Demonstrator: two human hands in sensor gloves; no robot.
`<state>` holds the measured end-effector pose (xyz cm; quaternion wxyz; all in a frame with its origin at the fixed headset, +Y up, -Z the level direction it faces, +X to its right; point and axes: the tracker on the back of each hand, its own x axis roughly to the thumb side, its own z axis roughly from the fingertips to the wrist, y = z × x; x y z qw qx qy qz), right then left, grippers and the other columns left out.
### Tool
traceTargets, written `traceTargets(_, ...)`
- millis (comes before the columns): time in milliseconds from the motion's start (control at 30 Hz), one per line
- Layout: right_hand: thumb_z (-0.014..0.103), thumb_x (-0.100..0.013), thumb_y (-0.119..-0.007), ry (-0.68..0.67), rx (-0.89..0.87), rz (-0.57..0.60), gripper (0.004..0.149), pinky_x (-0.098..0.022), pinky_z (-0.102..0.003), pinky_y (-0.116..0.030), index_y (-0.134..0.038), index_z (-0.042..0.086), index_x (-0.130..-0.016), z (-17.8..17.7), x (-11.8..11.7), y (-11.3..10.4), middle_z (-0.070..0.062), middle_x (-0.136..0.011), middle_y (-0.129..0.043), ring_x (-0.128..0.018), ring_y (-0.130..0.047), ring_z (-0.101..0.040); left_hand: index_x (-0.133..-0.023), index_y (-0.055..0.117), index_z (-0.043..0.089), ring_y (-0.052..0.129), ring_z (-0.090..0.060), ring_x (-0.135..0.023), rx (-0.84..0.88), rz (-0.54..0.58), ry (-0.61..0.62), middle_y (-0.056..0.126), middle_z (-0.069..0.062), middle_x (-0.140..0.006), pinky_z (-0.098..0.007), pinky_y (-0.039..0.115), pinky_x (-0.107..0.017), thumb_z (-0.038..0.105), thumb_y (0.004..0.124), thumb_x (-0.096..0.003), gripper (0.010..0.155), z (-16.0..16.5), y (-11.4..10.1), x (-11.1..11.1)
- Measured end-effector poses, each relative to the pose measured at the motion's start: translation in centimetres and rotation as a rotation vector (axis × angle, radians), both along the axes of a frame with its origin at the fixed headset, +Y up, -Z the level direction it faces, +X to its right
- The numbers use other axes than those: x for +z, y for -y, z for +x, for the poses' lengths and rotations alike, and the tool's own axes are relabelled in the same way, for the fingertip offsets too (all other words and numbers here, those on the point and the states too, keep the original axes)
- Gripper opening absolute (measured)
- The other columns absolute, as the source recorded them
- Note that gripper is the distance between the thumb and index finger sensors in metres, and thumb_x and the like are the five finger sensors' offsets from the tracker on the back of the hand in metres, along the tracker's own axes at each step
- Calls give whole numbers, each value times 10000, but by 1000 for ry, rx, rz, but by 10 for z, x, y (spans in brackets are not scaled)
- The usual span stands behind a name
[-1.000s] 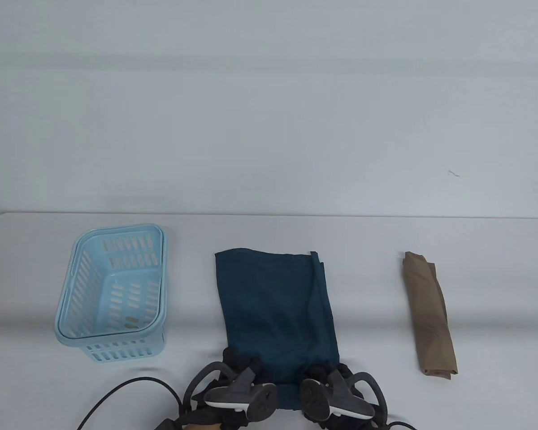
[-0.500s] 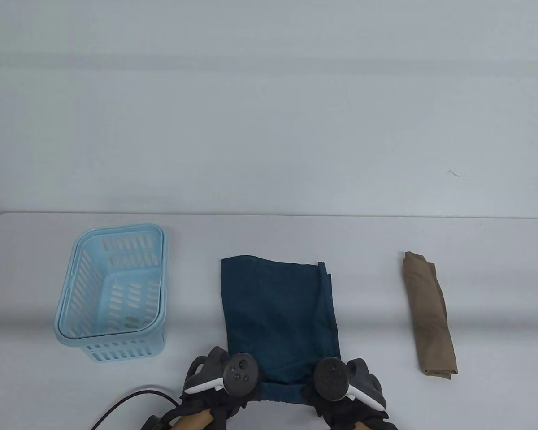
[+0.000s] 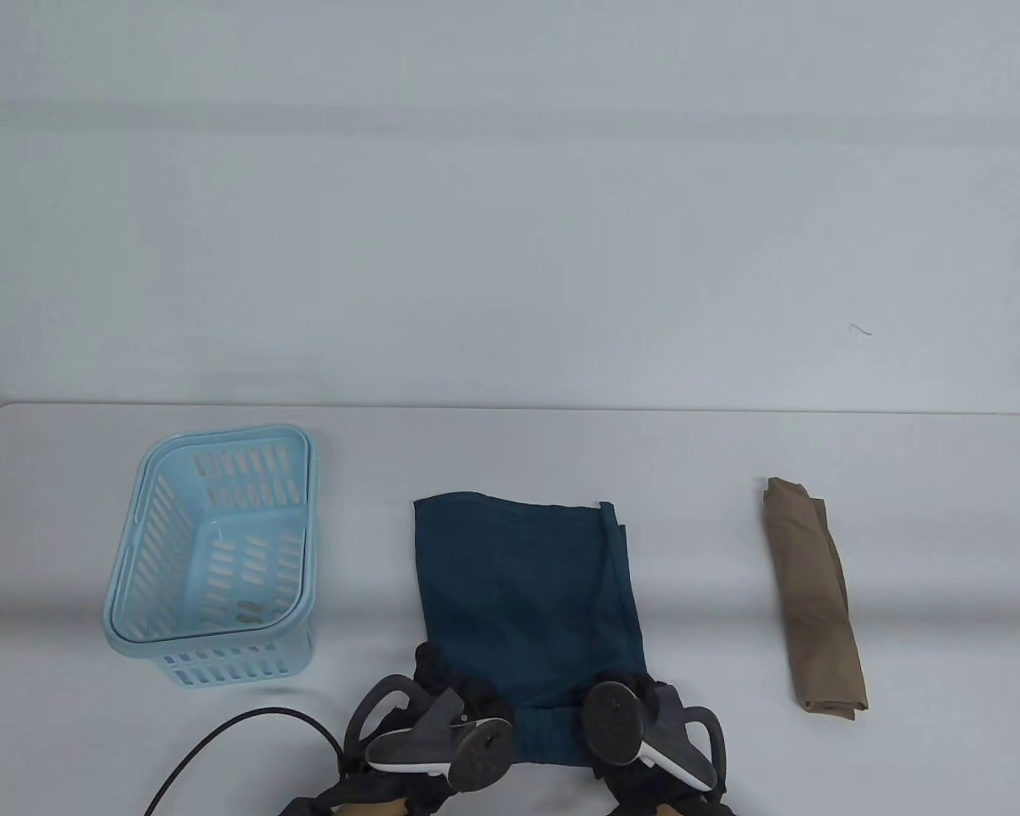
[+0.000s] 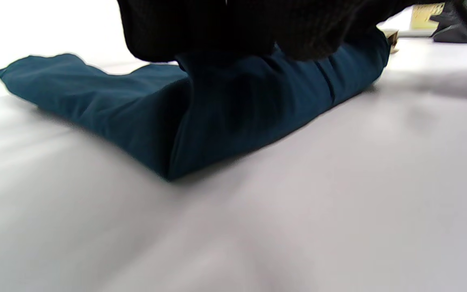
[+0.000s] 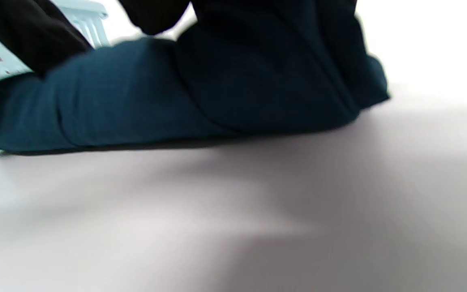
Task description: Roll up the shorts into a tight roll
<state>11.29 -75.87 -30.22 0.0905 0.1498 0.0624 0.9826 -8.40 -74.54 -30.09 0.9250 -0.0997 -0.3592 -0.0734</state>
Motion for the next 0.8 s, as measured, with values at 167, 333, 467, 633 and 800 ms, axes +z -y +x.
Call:
traceTargets(167, 414, -495, -666, -74, 109, -63, 653, -699, -659, -249, -461, 138, -1051, 3, 2, 4, -189, -1100, -321, -980, -326, -458, -1095, 512, 61, 612, -489, -997, -38, -32, -24, 561, -255, -1114, -811, 287, -638, 404, 709, -520, 698, 5, 12, -3)
traceTargets(333, 399, -482, -701, -75, 186, -79, 699, -703, -656, -267, -406, 146, -1063, 0, -2, 19, -172, -1098, -352, -987, -352, -444, -1104, 324, -17, 555, -504, -987, -102, -69, -30, 427, -310, -1104, -814, 267, -620, 365, 703, -528, 788, 8, 29, -4)
traceTargets(467, 379, -489, -688, -75, 149, -34, 632, -702, -646, -339, -502, 142, -1044, 0, -4, 16, -153, -1081, -470, -973, -463, -424, -1089, 349, -21, 633, -480, -963, -48, -58, -31, 490, -307, -1081, -813, 295, -619, 313, 690, -537, 730, 4, 28, -8)
traceTargets(633, 371, -502, -631, -55, -10, -126, 576, -690, -656, -369, -597, 129, -1024, 9, -9, 10, -146, -1055, -576, -948, -548, -421, -1094, 482, -18, 762, -456, -945, 102, -186, -77, 646, -283, -1073, -821, 315, -610, 278, 678, -535, 663, -7, 14, -15)
traceTargets(800, 389, -509, -566, -14, -181, -256, 550, -672, -651, -421, -716, 107, -957, 18, -14, 11, -157, -969, -708, -857, -656, -421, -1065, 599, 20, 922, -369, -836, 217, -249, -118, 827, -217, -982, -791, 344, -631, 235, 607, -532, 575, -17, 7, -19)
